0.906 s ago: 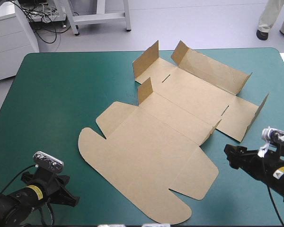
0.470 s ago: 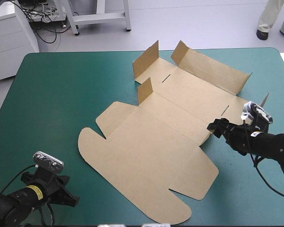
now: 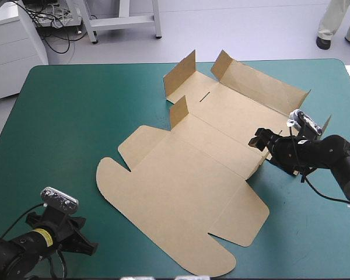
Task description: Fold the box
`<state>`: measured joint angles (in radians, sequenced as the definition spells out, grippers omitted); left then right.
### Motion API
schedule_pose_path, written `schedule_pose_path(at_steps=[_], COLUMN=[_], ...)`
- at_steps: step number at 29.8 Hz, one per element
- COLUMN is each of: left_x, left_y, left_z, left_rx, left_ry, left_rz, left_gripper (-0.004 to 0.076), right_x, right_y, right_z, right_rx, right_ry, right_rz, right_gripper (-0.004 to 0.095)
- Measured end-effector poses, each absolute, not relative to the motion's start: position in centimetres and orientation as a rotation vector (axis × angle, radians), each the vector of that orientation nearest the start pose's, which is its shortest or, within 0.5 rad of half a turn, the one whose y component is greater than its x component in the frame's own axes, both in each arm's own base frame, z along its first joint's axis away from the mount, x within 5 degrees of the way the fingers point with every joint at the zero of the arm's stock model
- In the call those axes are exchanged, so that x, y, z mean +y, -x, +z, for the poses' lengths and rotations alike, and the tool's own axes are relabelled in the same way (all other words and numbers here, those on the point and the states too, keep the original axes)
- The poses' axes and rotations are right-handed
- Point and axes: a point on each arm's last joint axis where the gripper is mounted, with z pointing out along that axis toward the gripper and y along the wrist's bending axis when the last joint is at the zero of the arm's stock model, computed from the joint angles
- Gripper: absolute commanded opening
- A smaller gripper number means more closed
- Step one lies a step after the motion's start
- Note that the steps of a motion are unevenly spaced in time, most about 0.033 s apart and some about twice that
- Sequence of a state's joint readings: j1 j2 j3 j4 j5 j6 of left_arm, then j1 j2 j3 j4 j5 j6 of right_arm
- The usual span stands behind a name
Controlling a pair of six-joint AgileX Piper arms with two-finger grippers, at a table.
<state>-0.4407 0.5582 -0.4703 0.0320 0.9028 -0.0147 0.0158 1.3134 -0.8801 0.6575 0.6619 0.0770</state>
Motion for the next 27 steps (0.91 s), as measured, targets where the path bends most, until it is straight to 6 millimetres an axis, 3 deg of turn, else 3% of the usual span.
schedule_pose_path(at_steps=[7, 10, 13, 17, 21, 27], left_x=[-3.5, -3.5, -3.5, -3.5, -3.5, -3.5], left_y=[-8.1, -8.1, -8.1, -8.1, -8.1, -8.0], left_z=[25.6, 25.6, 25.6, 25.6, 25.6, 25.6], left_rx=[2.421, 2.421, 2.421, 2.421, 2.421, 2.422], left_ry=[-0.538, -0.538, -0.538, -0.538, -0.538, -0.538], left_rz=[-0.155, -0.155, -0.155, -0.155, -0.155, -0.155], left_gripper=[-0.0032, -0.0032, -0.0032, -0.0032, -0.0032, -0.0032], right_x=[4.1, 4.1, 4.1, 4.1, 4.1, 4.1], right_y=[-27.6, -27.8, -27.9, -28.0, -28.0, -28.2], right_z=[25.0, 24.2, 24.1, 24.1, 23.8, 23.1], right_rx=[2.59, 2.614, 2.618, 2.618, 2.629, 2.669], right_ry=[-0.681, -0.699, -0.707, -0.708, -0.708, -0.677], right_rz=[0.765, 0.762, 0.762, 0.761, 0.759, 0.745], right_gripper=[0.0739, 0.069, 0.0546, 0.0229, -0.0027, -0.0022])
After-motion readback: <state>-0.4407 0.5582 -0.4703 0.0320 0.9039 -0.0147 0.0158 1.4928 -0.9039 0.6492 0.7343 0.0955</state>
